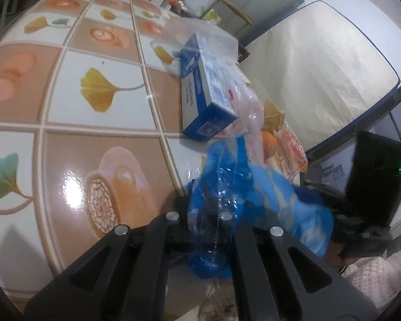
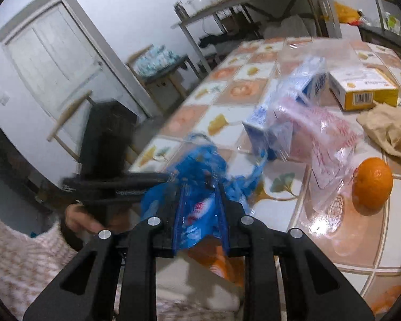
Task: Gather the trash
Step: 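Lift the blue bag off the table with both tools, then open the right tool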
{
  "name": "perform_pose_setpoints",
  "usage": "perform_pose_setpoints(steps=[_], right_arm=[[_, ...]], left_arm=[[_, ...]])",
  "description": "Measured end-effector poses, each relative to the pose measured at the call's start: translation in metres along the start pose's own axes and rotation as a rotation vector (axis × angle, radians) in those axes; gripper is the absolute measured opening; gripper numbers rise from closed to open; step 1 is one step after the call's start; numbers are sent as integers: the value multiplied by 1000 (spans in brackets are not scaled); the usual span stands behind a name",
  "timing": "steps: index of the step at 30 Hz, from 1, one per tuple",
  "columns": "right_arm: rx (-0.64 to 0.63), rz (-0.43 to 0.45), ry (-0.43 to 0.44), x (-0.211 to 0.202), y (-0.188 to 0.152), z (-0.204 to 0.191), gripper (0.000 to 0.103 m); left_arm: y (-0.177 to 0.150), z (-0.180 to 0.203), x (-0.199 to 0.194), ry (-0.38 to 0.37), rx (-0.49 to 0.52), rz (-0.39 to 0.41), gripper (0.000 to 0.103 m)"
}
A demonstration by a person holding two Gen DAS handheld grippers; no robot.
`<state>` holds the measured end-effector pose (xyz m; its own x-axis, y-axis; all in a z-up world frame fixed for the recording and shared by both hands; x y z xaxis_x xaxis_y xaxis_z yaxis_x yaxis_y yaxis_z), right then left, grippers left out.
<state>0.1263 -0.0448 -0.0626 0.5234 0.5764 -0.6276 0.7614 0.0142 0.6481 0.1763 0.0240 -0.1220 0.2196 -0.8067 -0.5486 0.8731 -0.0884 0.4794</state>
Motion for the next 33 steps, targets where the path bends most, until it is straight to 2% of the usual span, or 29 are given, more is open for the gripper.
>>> perform_pose_setpoints(steps=[4,13,15,17,18,19,20,22,26,33], right_arm=[[-20,28,60,-3,5,-15,23],[49,-51,-2,31,-8,12,23],[59,-66,-21,35,-11,18,22],[67,-81,-37,39,-14,22,22],[72,-90,-47,42,-14,24,22],[81,-98,-49,44,-15,26,21],[92,-105,-45,46,-15,27,21],[127,-120,-31,48,-16,32,19],[209,-152,20,51,-16,40,18],[346,-225,103,60,-14,50,16]], left_arm=[[0,2,2,-2,3,-1,0],[2,-3,-3,-35,-40,13,4],[5,-3,-5,-32,-40,23,10],[10,1,-14,-39,-30,60,30],[13,4,-21,-48,-18,83,36],[13,9,-26,-65,1,99,47],[13,17,-30,-86,32,106,54],[8,29,-32,-99,92,87,58],[-14,41,-15,-18,230,-11,60],[-36,58,9,119,500,-97,60]])
Point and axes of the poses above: each gripper's, at about its wrist camera, not at the fingertips, and x roughly the way its jaws point, z to its right, y to its top, the point moved 10 cm from there along x, roughly the way its jaws point, and after that the axes turned 5 degrees about -y, right-handed, at the moved point
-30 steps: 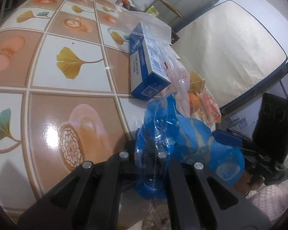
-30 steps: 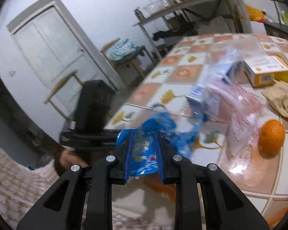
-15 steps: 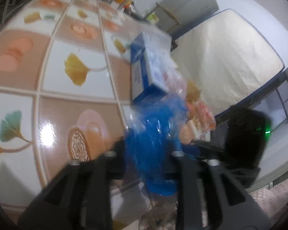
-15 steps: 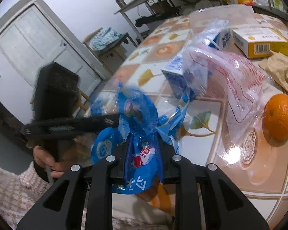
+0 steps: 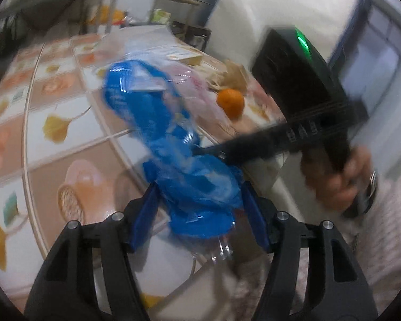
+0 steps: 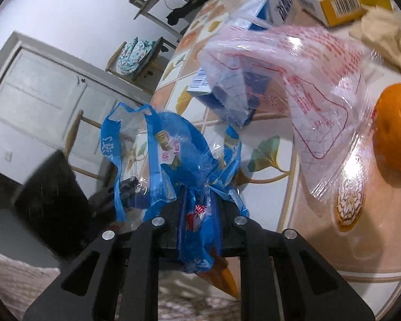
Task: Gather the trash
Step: 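Lift the blue bag off the table with both tools, then open the right tool, then grasp the clear red-printed plastic bag with the right tool while the left tool holds the blue bag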
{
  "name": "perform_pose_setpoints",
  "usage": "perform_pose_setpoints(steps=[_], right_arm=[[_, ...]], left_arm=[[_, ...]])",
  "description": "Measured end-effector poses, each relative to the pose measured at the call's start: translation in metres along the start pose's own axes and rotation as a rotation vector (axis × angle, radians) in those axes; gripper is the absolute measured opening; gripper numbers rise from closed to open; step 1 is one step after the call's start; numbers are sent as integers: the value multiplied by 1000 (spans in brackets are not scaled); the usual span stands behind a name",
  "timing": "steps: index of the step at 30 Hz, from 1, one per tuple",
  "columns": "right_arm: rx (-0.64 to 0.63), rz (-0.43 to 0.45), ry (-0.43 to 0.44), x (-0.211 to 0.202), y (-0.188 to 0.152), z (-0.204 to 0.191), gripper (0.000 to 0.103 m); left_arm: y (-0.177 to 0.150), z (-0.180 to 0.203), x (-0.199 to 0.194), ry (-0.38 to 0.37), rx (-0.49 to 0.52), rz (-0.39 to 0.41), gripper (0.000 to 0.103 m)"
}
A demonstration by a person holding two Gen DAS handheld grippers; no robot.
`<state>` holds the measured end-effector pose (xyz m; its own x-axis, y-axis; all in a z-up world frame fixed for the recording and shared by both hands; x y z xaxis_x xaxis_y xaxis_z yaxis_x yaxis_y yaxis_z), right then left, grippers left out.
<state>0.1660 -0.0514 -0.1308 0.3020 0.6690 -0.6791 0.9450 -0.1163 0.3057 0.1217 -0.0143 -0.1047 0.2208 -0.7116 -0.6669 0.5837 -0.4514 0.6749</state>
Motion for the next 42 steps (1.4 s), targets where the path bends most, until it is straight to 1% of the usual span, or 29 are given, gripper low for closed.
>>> perform_pose_setpoints(steps=[3,6,8,9,11,13,15,17,18,19,20,21,22,23,25,27,28,30,31,33,34,37,39,41,42], right_arm=[[27,-27,13,4,3,2,16],[33,-42,5,8,6,0,16],[26,-45,-7,11,7,-2,16],[20,-44,-14,11,7,-3,16],[11,-41,-26,11,6,-5,17],[0,-35,-30,9,5,-8,19],[-21,-17,-32,-1,3,-9,19],[-51,8,-35,-12,4,-13,20],[-71,26,-34,-22,4,-16,22],[-101,56,-40,-33,6,-21,28],[-128,87,-57,-44,8,-24,31],[-156,120,-80,-54,11,-27,38],[-189,164,-111,-67,15,-29,40],[-207,194,-134,-78,16,-28,44],[-246,270,-198,-100,25,-28,57],[-286,308,-272,-110,31,-24,65],[-325,313,-339,-110,35,-22,69],[-414,310,-435,-107,43,-21,74],[-497,308,-515,-101,48,-21,76],[-629,290,-606,-90,56,-20,80],[-687,264,-629,-81,61,-16,81],[-764,168,-668,-62,70,-1,81],[-799,93,-667,-46,76,10,81],[-816,53,-669,-36,77,16,66],[-825,32,-677,-33,76,20,55]], left_arm=[[1,5,8,76,98,-24,60],[2,7,15,146,163,-42,59],[5,5,18,196,187,-44,55],[6,5,19,201,183,-42,54],[11,0,19,206,145,-26,44],[12,1,17,194,120,-17,40],[13,0,16,200,112,-11,34],[14,-4,15,210,104,-8,26],[13,-5,13,208,93,-5,24],[14,-7,12,201,74,-1,22],[13,-9,9,193,50,5,20],[11,-11,6,189,34,9,19],[11,-14,4,188,20,15,18],[11,-16,-1,186,7,29,17],[8,-16,-8,169,-15,58,16],[6,-18,-19,141,-49,90,15],[6,-20,-24,132,-68,105,15],[5,-28,-31,122,-103,132,15],[5,-29,-34,119,-116,143,15],[4,-32,-42,113,-141,167,14],[5,-34,-44,111,-149,177,14],[6,-34,-47,114,-157,191,14],[6,-35,-47,125,-153,193,14],[4,-34,-46,130,-152,194,14],[4,-33,-46,130,-153,195,14]])
Point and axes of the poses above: each gripper's, at about its wrist camera, not at the fingertips, and x roughly the way its jaws point, z to its right, y to its top, the point moved 10 cm from there along x, roughly the way its jaws point, and after that the axes turned 5 degrees about -y, right-handed, at the moved point
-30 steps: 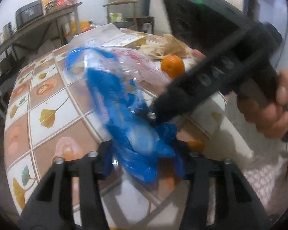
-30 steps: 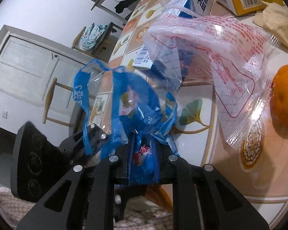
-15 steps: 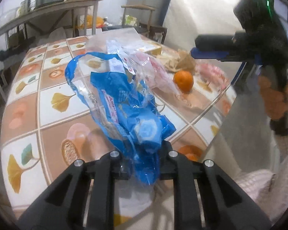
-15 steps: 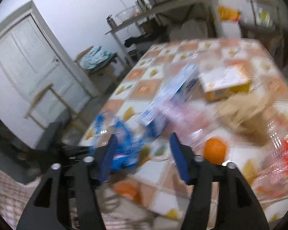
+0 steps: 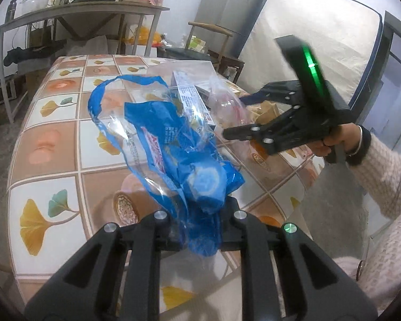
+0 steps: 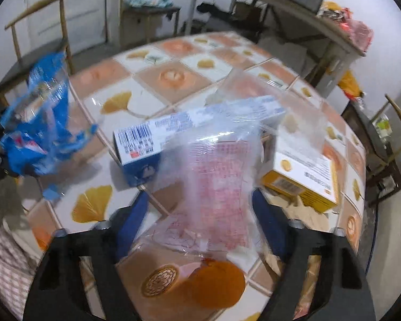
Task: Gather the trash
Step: 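Grasp the clear red-printed plastic bag with the right tool while the left tool holds the blue bag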
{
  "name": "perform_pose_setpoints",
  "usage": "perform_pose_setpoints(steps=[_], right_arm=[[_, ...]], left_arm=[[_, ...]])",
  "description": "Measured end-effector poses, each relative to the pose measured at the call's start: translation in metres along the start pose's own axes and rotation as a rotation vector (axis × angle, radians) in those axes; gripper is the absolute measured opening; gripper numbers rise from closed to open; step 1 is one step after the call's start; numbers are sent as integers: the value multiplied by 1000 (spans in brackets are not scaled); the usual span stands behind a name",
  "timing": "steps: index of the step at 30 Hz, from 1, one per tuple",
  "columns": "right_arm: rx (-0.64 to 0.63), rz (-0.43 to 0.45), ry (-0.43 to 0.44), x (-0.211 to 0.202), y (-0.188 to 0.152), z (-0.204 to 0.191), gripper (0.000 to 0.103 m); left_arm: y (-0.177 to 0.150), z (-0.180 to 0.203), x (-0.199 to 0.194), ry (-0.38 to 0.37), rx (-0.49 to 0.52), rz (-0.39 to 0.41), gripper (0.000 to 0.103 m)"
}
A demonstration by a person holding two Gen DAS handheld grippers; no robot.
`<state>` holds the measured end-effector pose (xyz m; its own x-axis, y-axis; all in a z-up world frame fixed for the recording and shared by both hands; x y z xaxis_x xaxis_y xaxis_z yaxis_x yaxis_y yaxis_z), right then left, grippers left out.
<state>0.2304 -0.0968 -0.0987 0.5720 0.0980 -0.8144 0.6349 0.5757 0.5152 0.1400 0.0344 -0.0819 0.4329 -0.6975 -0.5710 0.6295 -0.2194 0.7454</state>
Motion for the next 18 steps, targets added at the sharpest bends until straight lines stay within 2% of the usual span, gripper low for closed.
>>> perform_pose_setpoints(steps=[3,9,13,18], right_arm=[[-1,-8,-2,3,-3,-1,46],[35,67,-50,-19,1,4,42],[100,139,-79,-45,4,17,41],[230,266,-57,-86,9,35,41]], left_arm=[[1,0,-1,-1,-4,4,14],[6,3,-5,9,11,13,14],[15,14,-12,2,28,34,14],[34,33,-20,-31,58,68,14]])
Point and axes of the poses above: each gripper's, at about its wrist camera, not at the fingertips, and x roughly the way its jaws point, z to its right, y to its top, the point moved 10 cm from there along x, roughly the way its jaws point, and after that the axes turned 5 degrees about -y, right-handed, at the moved point
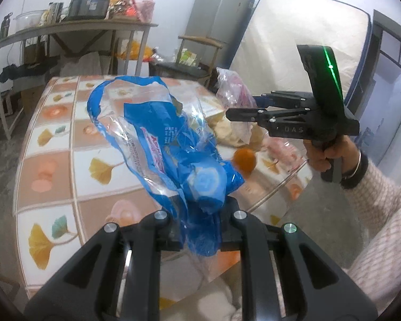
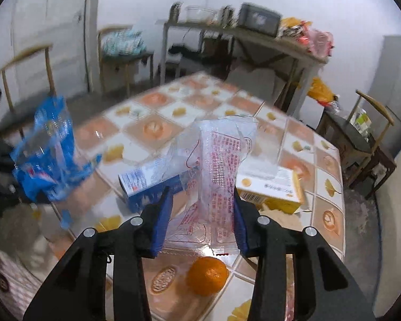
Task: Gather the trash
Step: 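Grasp the clear red-printed plastic bag with the right tool while the left tool holds the blue bag, then carry both bags over the blue wastebasket and open both tools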
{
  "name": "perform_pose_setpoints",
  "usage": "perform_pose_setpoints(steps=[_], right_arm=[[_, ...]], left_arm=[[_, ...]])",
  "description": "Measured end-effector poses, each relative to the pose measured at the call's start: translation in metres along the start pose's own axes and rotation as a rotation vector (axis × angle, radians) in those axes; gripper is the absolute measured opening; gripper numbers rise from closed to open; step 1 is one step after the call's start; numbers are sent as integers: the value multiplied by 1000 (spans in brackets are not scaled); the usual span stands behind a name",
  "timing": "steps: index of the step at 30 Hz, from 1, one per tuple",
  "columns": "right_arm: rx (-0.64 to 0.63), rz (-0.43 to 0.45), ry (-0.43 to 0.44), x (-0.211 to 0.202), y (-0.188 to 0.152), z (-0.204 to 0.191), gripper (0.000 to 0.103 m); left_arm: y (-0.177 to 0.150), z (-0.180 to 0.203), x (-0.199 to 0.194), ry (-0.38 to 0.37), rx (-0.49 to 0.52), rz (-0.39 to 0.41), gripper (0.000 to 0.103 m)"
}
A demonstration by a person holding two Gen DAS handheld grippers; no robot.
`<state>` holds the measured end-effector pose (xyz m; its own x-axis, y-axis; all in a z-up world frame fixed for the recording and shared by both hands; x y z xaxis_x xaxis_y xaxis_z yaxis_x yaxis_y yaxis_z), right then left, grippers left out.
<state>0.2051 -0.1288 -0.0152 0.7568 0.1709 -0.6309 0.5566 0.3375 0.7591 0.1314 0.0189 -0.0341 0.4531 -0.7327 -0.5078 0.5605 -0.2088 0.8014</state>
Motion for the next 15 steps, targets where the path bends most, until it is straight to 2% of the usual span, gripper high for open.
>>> perform_pose_setpoints(steps=[5,8,12,15], right_arm=[[170,111,29,-37,10,17,41],[259,173,16,-59,8,31,41],[375,254,-59,-99,-9,70,41],[467,298,-134,-132,-31,112,41]], left_arm=[[34,24,2,-56,67,50,14],[62,41,17,-113,103,45,14],[98,82,48,-202,181,6,14],[119,126,83,-253,292,-36,14]])
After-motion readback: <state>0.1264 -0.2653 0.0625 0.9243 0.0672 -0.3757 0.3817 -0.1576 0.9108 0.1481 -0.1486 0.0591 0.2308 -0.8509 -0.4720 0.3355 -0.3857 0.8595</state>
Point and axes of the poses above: each gripper's, at about its wrist camera, not at the fingertips, and x roughly the way its jaws point, z to its right, y to its top, the point moved 10 cm from there along x, roughly the way its jaws point, and after that the axes turned 5 degrees about -y, right-handed, at the moved point
